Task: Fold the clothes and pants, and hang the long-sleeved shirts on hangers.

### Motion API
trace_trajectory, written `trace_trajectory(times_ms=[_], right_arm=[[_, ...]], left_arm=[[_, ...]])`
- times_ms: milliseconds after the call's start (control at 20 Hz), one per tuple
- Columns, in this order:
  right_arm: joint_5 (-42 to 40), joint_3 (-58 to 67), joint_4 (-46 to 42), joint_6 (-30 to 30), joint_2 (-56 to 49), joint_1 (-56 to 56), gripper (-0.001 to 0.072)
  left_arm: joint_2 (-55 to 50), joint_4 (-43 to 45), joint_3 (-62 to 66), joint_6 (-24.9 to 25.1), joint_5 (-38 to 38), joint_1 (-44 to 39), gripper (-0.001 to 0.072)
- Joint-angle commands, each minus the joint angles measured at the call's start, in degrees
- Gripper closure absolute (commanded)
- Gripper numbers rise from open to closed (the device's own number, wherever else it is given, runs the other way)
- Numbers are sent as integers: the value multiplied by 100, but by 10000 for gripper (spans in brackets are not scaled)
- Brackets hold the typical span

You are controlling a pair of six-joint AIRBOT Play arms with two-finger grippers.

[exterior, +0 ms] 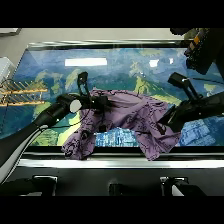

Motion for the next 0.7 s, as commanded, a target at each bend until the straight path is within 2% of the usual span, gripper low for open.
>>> trace_trajectory(times_ms=[0, 300, 450, 500, 650], right_arm=[[116, -9, -271, 304, 125, 2, 673], [177, -9, -348, 411, 153, 39, 673], [-66, -44, -916, 542, 138, 675, 673], [-254, -107, -1115, 721, 136, 951, 673], [-1012, -186, -1609, 1875, 120, 1456, 674]], left_arm=[[-2, 4, 131, 140, -11, 264, 685], [-2, 2, 149, 424, -9, 317, 685], [0, -2, 380, 734, -57, 289, 685], [0, 4, 562, 855, -190, 282, 685], [0, 26, 1156, 1073, -715, 308, 685]])
